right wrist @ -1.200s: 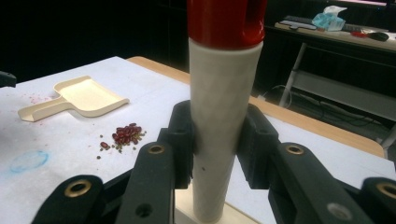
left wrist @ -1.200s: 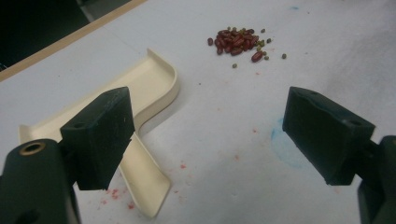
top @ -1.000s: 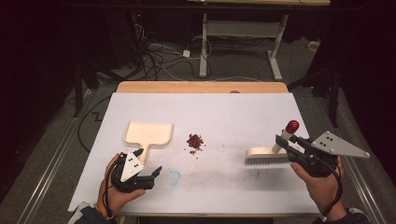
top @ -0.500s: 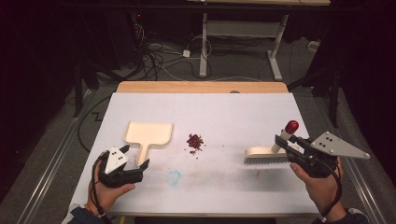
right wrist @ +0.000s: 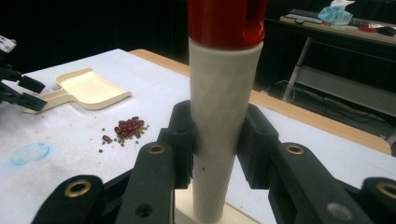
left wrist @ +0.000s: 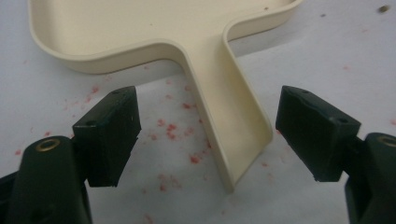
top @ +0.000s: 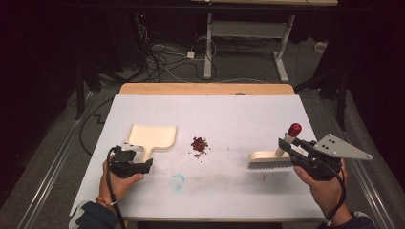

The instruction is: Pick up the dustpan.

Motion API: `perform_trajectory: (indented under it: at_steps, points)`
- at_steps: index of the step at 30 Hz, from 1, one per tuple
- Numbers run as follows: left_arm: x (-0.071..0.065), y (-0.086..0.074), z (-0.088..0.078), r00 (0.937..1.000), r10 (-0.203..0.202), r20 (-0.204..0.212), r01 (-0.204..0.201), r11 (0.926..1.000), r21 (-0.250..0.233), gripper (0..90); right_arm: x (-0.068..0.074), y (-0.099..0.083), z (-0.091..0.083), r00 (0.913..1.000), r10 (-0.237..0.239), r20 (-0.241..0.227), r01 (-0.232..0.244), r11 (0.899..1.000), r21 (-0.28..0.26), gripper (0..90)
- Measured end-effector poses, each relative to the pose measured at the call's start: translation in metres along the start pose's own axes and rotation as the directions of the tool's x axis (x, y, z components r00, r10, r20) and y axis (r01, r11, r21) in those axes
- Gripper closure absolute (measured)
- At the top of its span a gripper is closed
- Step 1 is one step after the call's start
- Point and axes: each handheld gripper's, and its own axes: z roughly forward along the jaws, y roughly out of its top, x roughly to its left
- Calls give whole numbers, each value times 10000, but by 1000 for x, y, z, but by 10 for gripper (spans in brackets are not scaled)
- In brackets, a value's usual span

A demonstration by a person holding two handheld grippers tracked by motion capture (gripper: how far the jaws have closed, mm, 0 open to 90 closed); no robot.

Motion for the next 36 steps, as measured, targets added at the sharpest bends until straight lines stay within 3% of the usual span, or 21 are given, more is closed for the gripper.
perform_trajectory:
  at_steps: [2,4,8,12,18,22,24,26,28,31,36]
  points:
    - [-1,3,7,9999,-120,-90,121,9999,110,275,0,-1,0,10000,40,6,-40,10000,36,700]
    - [0,7,11,9998,-204,55,204,9998,39,336,0,-2,1,10000,56,46,-57,10000,75,700]
    - [0,13,17,9998,-207,-57,206,9996,-179,444,2,-1,1,10000,-4,16,4,10000,65,700]
    - [4,17,21,9999,-146,-82,143,9993,-349,629,2,-1,2,10000,-2,-12,2,10000,67,700]
    - [5,21,21,9999,137,-26,-138,9998,-162,637,2,-2,1,10000,-15,35,15,10000,-9,700]
    - [6,26,16,9987,454,-211,-457,9989,-127,638,2,-2,2,10000,-8,25,8,10000,9,700]
    - [6,28,11,9972,591,-461,-601,9980,-213,639,2,-2,2,10000,-1,27,1,10000,22,700]
    - [9,29,3,9981,480,-378,-498,9975,-496,639,2,-2,2,10000,-7,42,7,10000,29,700]
    - [9,29,-8,9967,682,-441,-708,9956,-616,639,2,-2,2,10000,18,70,-18,10000,42,700]
    - [8,28,-17,9938,963,-561,-994,9935,-559,639,1,-2,2,10000,29,55,-29,10000,18,700]
    - [6,22,-40,9915,1255,-333,-1269,9910,-431,639,-1,-1,4,9999,114,63,-114,9999,-12,700]
